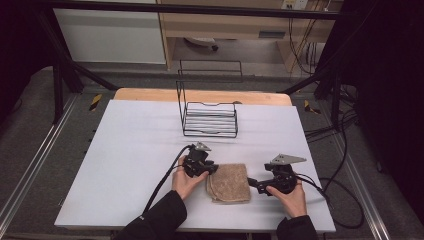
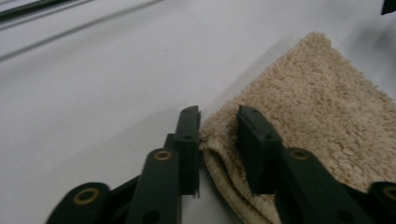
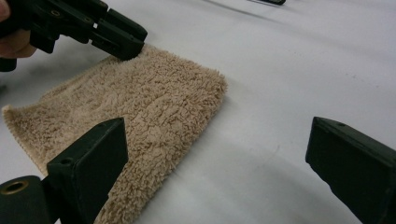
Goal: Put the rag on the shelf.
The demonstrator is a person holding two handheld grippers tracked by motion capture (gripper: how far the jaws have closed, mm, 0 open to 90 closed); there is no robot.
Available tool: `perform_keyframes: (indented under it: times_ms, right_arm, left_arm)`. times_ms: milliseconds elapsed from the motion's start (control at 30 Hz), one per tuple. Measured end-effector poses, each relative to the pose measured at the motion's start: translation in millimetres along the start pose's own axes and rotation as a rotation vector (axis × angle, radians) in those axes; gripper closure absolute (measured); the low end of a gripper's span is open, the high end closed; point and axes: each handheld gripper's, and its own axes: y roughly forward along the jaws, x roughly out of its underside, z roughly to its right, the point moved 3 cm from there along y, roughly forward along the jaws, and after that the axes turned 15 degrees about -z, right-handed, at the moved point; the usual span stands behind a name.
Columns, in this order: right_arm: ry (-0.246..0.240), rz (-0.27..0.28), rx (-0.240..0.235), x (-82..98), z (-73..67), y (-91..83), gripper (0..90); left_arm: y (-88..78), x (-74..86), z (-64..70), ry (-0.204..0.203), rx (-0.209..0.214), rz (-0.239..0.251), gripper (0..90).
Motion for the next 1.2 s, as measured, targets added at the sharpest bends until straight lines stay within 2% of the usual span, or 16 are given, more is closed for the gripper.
perform_keyframes:
  times_ms: [233, 533, 600, 700, 733, 767, 933, 967, 1000, 1200]
  right_arm:
    - [0.020, 0.013, -0.023, -6.6, 1.7, 2.3, 5.2]
    - [0.006, -0.009, -0.031, -22.0, -1.7, 15.3, 2.9]
    - [0.020, -0.018, -0.015, -26.2, -0.8, 19.7, 4.2]
    - [0.011, -0.043, 0.010, -29.2, 0.8, 26.2, 10.8]
    - [0.017, -0.052, 0.013, -30.1, 2.3, 30.2, 20.4]
    - [0.017, -0.052, 0.013, -30.1, 2.3, 30.2, 20.4]
    - [0.039, -0.039, 0.036, -33.7, 6.6, 34.9, 41.6]
    - [0.039, -0.039, 0.036, -33.7, 6.6, 34.9, 41.6]
    - [0.045, -0.047, 0.030, -33.9, 7.0, 36.8, 46.2]
    - [0.052, -0.079, 0.008, -31.6, 5.3, 41.6, 56.0]
  left_arm:
    - [0.0, 1.3, 1.2, -0.004, 0.017, 0.009, 81.1]
    - [1.7, 1.7, 1.0, 0.002, 0.015, 0.012, 82.1]
    - [1.9, 1.6, 1.4, 0.007, 0.010, 0.012, 82.0]
    - [2.2, 1.6, 1.5, 0.014, 0.008, 0.014, 82.0]
    - [2.2, 1.7, 1.4, 0.016, 0.008, 0.013, 82.0]
    - [2.2, 1.6, 1.3, 0.016, 0.009, 0.014, 82.0]
    - [2.3, 1.6, 0.6, 0.019, 0.013, 0.013, 82.0]
    - [2.3, 1.6, 0.6, 0.020, 0.014, 0.013, 82.0]
    - [2.3, 1.6, 0.5, 0.020, 0.014, 0.014, 82.0]
    - [2.4, 1.7, 0.5, 0.023, 0.013, 0.015, 82.0]
